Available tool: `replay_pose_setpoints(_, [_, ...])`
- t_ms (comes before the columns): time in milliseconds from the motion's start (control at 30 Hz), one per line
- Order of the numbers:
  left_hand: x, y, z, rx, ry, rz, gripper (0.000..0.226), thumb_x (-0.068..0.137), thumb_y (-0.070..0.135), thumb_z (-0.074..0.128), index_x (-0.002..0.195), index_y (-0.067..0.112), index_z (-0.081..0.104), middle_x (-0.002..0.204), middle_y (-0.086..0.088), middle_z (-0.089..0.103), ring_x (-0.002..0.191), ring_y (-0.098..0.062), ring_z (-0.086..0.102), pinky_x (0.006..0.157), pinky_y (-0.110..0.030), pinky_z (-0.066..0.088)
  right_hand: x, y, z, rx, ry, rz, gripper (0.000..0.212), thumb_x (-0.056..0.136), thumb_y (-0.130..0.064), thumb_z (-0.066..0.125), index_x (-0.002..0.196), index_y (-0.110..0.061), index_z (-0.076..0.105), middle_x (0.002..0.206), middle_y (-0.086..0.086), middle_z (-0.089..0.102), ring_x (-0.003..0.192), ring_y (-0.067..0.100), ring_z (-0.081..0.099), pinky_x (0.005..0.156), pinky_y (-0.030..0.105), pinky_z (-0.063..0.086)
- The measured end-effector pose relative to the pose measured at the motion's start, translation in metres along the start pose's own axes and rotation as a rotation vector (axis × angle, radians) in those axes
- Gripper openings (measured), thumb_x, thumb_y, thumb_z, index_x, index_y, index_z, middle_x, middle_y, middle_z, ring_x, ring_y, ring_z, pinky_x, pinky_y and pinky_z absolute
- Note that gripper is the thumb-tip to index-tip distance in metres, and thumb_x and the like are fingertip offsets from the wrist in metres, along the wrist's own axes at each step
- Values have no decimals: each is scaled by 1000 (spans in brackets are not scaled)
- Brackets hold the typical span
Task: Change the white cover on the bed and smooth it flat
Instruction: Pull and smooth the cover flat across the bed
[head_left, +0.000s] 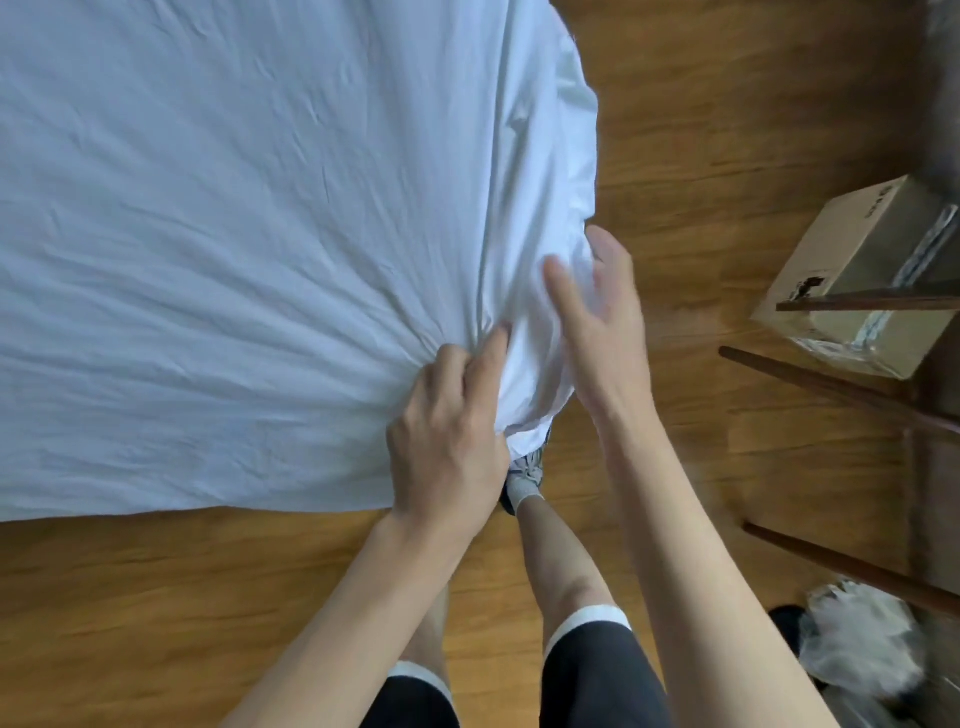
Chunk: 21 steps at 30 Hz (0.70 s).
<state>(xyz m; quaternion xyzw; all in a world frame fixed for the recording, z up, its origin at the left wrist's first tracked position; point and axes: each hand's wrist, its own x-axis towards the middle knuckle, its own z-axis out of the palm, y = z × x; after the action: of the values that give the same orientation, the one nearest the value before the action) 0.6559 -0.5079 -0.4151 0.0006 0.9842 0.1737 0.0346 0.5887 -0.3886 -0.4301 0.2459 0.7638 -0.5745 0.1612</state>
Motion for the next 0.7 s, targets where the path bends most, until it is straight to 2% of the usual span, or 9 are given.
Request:
replay_pose_setpoints(100, [-8,6,4,-18,71,12,58,64,-6,43,116,15,57,78,-5,52,68,-24,52,47,-33,35,16,-16,26,-225,-198,108,98,54,-76,66,136,-30,38,127,-8,58,118,16,55,100,38,45])
replay_pose_setpoints(167, [-12,6,3,-84,102,20,57,61,-7,40,111,16,54,74,-4,53,65,-23,48,53,-29,30,28,-24,40,-120,-231,187,107,46,-74,76,135,-26,40,122,-6,62,111,17,60,96,41,48])
replay_pose_setpoints(200, [-12,4,0,-134,120,20,58,60,-7,36,109,17,54,71,-4,53,64,-23,47,53,-29,29,34,-26,43,-33,-239,211,104,47,-68,82,133,-23,45,117,-5,66,106,17,64,94,42,51])
replay_pose_setpoints(300, [-12,7,-14,-234,181,-14,59,58,-8,31,105,16,56,66,-4,51,61,-22,45,53,-29,31,40,-39,44,172,-336,266,54,66,-30,83,114,-13,64,100,4,74,89,21,72,87,40,56])
replay_pose_setpoints(433, [-22,16,-33,-262,275,-28,54,61,-10,35,101,18,57,63,-4,50,63,-22,43,55,-28,31,26,-54,36,433,-647,410,20,74,-12,69,93,-7,68,82,12,71,71,25,69,69,31,57])
replay_pose_setpoints(467, [-26,18,-37,-266,283,-13,51,64,-9,37,102,18,58,63,-4,51,64,-22,44,55,-29,33,23,-53,32,471,-726,474,23,68,-12,69,90,-6,69,79,13,70,69,26,68,69,31,57])
replay_pose_setpoints(567, [-33,18,-37,-261,224,44,50,64,-5,39,104,19,57,65,-3,53,64,-23,48,55,-32,38,25,-41,25,474,-905,595,52,41,-19,85,90,-5,73,84,16,70,80,29,66,88,41,51])
replay_pose_setpoints(633, [-35,16,-25,-225,92,64,55,59,-2,43,109,19,54,71,-2,55,64,-24,53,52,-35,42,31,-26,20,403,-875,624,62,39,-33,91,93,-8,76,94,16,72,89,29,68,99,44,46])
replay_pose_setpoints(700, [-33,14,-10,-159,-76,84,60,57,2,52,115,19,50,78,-2,56,67,-25,57,48,-33,42,36,-11,15,294,-745,594,58,54,-44,86,99,-10,75,104,14,72,98,27,69,102,43,46])
